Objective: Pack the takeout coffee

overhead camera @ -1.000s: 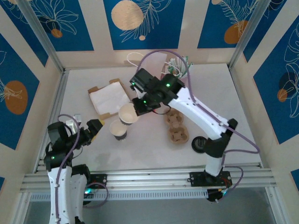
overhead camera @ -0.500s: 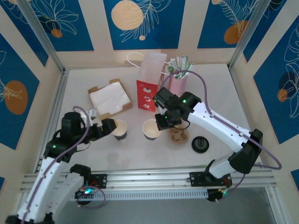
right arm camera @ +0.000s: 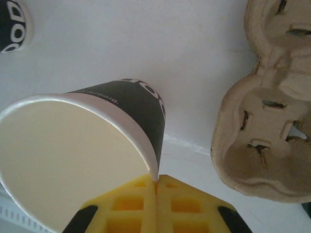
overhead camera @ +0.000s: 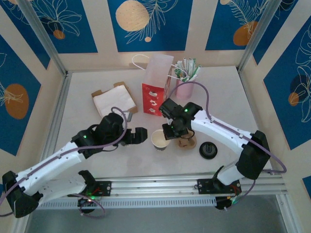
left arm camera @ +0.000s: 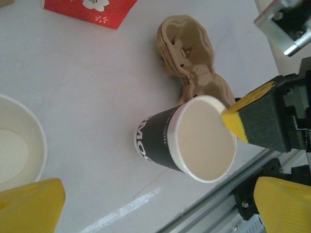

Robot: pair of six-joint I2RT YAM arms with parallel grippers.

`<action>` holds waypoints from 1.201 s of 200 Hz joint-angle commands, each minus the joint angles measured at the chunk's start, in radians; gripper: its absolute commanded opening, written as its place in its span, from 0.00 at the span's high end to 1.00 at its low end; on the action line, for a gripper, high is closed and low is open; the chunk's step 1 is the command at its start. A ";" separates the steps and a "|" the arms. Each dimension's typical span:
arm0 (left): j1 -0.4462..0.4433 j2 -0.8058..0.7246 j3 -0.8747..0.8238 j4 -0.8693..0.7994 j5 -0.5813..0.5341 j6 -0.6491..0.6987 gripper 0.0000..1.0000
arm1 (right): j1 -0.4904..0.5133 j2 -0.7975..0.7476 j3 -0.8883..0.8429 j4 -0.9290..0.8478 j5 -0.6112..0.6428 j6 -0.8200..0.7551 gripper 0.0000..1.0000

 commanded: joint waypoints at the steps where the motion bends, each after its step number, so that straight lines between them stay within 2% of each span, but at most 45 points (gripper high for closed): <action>1: -0.028 0.028 0.032 0.052 -0.073 0.022 0.00 | -0.025 0.008 -0.031 0.034 0.004 0.015 1.00; 48: -0.056 0.091 0.040 0.093 -0.073 0.021 0.00 | -0.058 0.017 -0.081 0.070 -0.027 0.011 1.00; 88: -0.070 0.140 0.055 0.113 -0.069 0.023 0.00 | -0.062 0.019 -0.085 0.067 -0.030 0.010 0.77; 140: -0.091 0.185 0.091 0.122 -0.076 0.043 0.00 | -0.069 -0.031 -0.081 0.030 -0.005 0.008 0.58; 156: -0.101 0.194 0.107 0.115 -0.083 0.054 0.00 | -0.069 -0.067 -0.082 0.012 0.014 0.016 0.46; 168: -0.108 0.202 0.120 0.109 -0.092 0.064 0.00 | -0.070 -0.102 -0.090 -0.001 0.032 0.025 0.32; 189: -0.119 0.217 0.133 0.112 -0.105 0.083 0.00 | -0.079 -0.186 -0.119 -0.015 0.057 0.040 0.00; 228: -0.140 0.232 0.133 0.180 -0.104 0.125 0.00 | -0.188 -0.348 -0.172 -0.064 0.119 0.135 0.01; 240: -0.149 0.242 0.143 0.185 -0.110 0.143 0.00 | -0.236 -0.403 -0.202 -0.042 0.070 0.118 0.01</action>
